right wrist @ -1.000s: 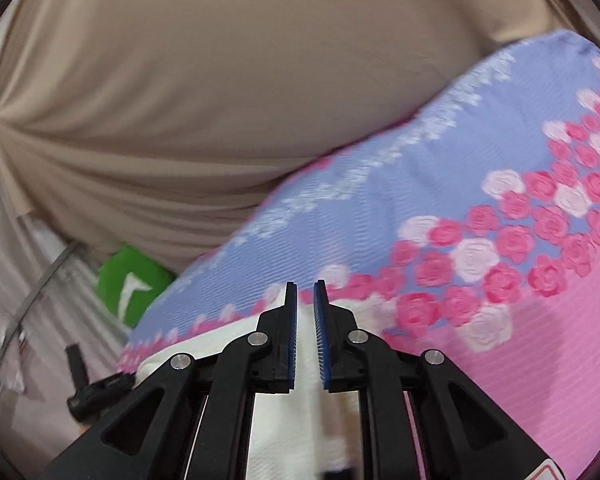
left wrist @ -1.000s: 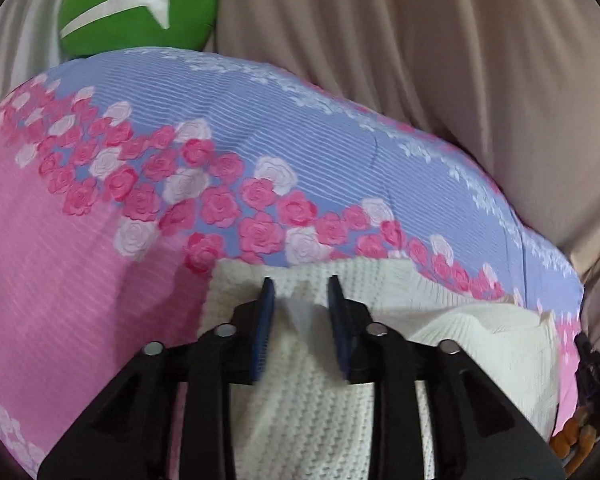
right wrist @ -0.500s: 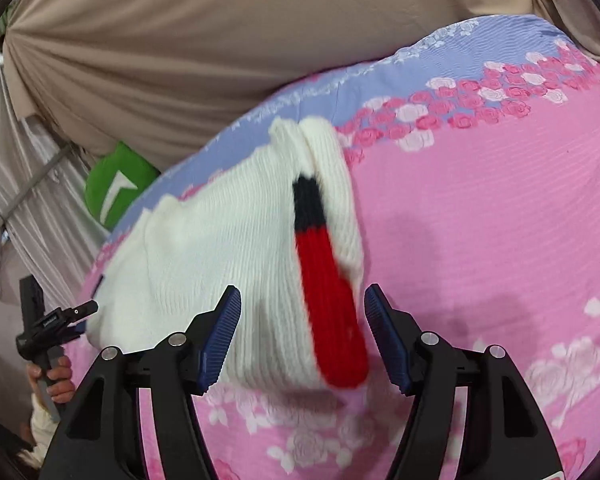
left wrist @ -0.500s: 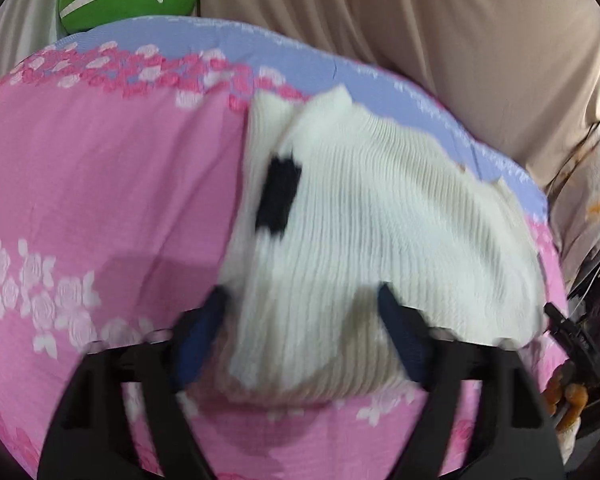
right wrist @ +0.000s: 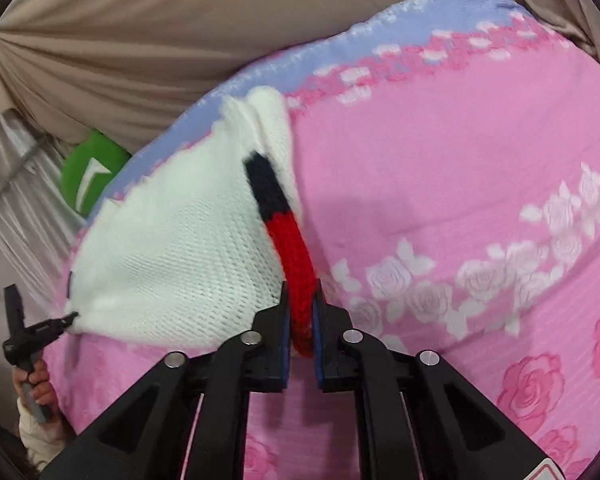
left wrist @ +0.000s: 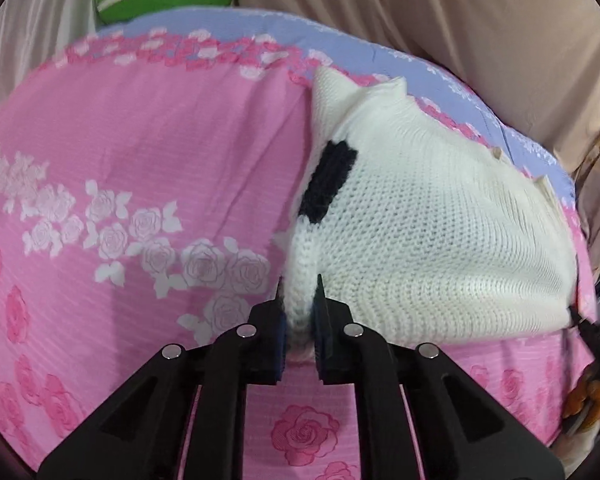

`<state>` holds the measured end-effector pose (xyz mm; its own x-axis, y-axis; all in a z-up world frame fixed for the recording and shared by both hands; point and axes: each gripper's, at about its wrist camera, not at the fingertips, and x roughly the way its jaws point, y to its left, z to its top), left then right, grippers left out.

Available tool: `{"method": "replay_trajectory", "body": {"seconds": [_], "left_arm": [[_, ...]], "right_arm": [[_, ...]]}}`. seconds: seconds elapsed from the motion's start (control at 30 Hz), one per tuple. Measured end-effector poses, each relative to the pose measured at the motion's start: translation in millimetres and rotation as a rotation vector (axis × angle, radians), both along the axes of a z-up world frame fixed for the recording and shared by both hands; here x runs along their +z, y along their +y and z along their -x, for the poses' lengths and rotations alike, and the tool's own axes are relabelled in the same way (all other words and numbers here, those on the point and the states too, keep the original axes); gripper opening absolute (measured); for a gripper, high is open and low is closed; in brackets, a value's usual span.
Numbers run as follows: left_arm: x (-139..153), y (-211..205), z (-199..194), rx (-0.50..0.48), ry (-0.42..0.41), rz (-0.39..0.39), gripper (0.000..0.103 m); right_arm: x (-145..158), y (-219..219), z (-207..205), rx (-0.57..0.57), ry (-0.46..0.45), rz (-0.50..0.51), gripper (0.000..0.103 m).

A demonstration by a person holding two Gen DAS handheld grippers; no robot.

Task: Fold small clothes
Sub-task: 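Regrasp the folded sweater edges with both tools and straighten them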

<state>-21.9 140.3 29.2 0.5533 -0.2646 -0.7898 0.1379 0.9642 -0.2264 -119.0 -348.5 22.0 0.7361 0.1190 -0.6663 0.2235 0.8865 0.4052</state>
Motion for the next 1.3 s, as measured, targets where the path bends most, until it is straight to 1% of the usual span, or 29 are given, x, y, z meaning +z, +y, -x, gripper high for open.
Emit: {"method": "replay_trajectory", "body": {"seconds": [0.1, 0.13, 0.17, 0.2, 0.23, 0.3, 0.33, 0.37, 0.43, 0.5, 0.53, 0.57, 0.6, 0.63, 0.67, 0.73, 0.8, 0.87, 0.9, 0.93, 0.97, 1.0, 1.03, 1.1, 1.13, 1.17, 1.2, 1.27, 1.3], "left_arm": [[24.3, -3.6, 12.7, -0.007, -0.046, 0.015, 0.014], [38.3, -6.2, 14.9, -0.016, -0.085, 0.015, 0.024], [53.4, -9.7, 14.5, -0.026, -0.131, 0.014, 0.043], [65.3, -12.7, 11.6, -0.032, -0.168, 0.020, 0.055], [78.9, -17.6, 5.1, -0.035, -0.218, 0.032, 0.072], [93.8, -33.0, -18.9, -0.034, -0.277, 0.020, 0.079], [95.0, -41.9, -33.7, -0.038, -0.277, 0.012, 0.083], [92.8, -51.3, -51.6, -0.046, -0.265, 0.009, 0.084], [77.1, -66.8, -94.5, -0.065, -0.190, 0.017, 0.084], [59.2, -77.3, -123.3, -0.060, -0.123, 0.019, 0.083], [47.1, -80.6, -138.3, -0.049, -0.084, 0.010, 0.077], [37.4, -81.5, -146.5, -0.037, -0.054, 0.002, 0.068], [29.3, -80.5, -151.8, -0.033, -0.029, -0.003, 0.048], [25.0, -79.2, -154.4, -0.028, -0.021, -0.005, 0.023], [25.1, -76.9, -153.6, -0.047, -0.019, 0.019, 0.008], [34.3, -72.9, -148.4, -0.045, -0.049, 0.040, 0.007], [60.1, -66.9, -137.1, -0.032, -0.142, 0.048, 0.007], [88.6, -60.1, -132.7, -0.018, -0.220, 0.086, 0.007], [99.0, -57.7, -131.7, -0.004, -0.250, 0.090, 0.007], [109.6, -55.9, -131.4, 0.020, -0.294, 0.068, 0.007], [113.1, -56.0, -134.9, 0.029, -0.311, 0.048, 0.007], [111.2, -56.8, -142.5, 0.032, -0.304, 0.036, 0.007], [101.1, -59.9, -154.6, 0.025, -0.264, 0.033, 0.007], [70.3, -69.6, -173.6, 0.022, -0.190, -0.021, 0.007], [45.5, -75.9, -184.4, 0.025, -0.136, -0.060, 0.007], [20.8, -81.8, -194.0, 0.031, -0.083, -0.083, 0.007], [12.0, -83.5, -195.2, 0.035, -0.083, -0.083, 0.007], [24.8, -89.6, -185.7, 0.036, -0.146, -0.122, 0.010], [27.5, -94.1, -182.2, 0.036, -0.176, -0.162, 0.010]], "right_arm": [[30.4, -2.1, 4.0, -0.035, -0.067, 0.059, 0.023], [41.9, -3.5, 0.8, -0.027, -0.089, 0.062, 0.031], [51.8, -4.9, -3.6, -0.015, -0.116, 0.061, 0.036], [62.0, -5.1, -11.7, -0.005, -0.145, 0.060, 0.048], [71.1, -4.1, -22.4, 0.004, -0.174, 0.064, 0.057], [81.9, -0.3, -48.7, 0.032, -0.209, 0.077, 0.065], [83.8, 2.2, -68.3, 0.040, -0.213, 0.074, 0.068], [82.4, 5.4, -84.5, 0.038, -0.196, 0.074, 0.068], [73.3, 11.5, -122.5, 0.055, -0.147, 0.060, 0.068], [61.2, 18.3, -150.7, 0.062, -0.099, 0.089, 0.068], [53.5, 24.3, -165.0, 0.071, -0.065, 0.118, 0.067], [46.9, 30.6, -174.8, 0.081, -0.035, 0.156, 0.063], [42.2, 38.8, -181.7, 0.109, -0.009, 0.195, 0.037], [40.2, 45.4, -184.7, 0.137, 0.008, 0.220, 0.008], [42.5, 51.7, -183.1, 0.151, -0.001, 0.234, 0.009], [63.4, 59.1, -170.7, 0.171, -0.097, 0.235, 0.008], [96.3, 59.9, -155.8, 0.163, -0.220, 0.215, 0.008], [130.0, 53.0, -141.7, 0.151, -0.347, 0.168, 0.007], [141.5, 47.9, -138.6, 0.134, -0.386, 0.167, 0.007], [147.1, 45.0, -142.1, 0.112, -0.390, 0.182, 0.007], [146.5, 39.5, -147.9, 0.089, -0.377, 0.198, 0.007], [140.4, 32.4, -156.7, 0.070, -0.347, 0.202, 0.007], [124.0, 22.9, -172.2, 0.055, -0.279, 0.192, 0.007], [81.9, 10.2, -202.8, 0.039, -0.123, 0.177, 0.007], [52.0, 8.3, -221.8, 0.036, -0.012, 0.191, 0.007], [33.8, 7.0, -230.7, 0.045, 0.058, 0.168, 0.007], [33.4, 4.7, -231.5, 0.057, 0.055, 0.115, 0.007], [49.3, 7.2, -226.6, 0.036, 0.036, 0.171, 0.008], [52.8, 8.8, -223.1, 0.021, 0.025, 0.192, 0.009]]}}
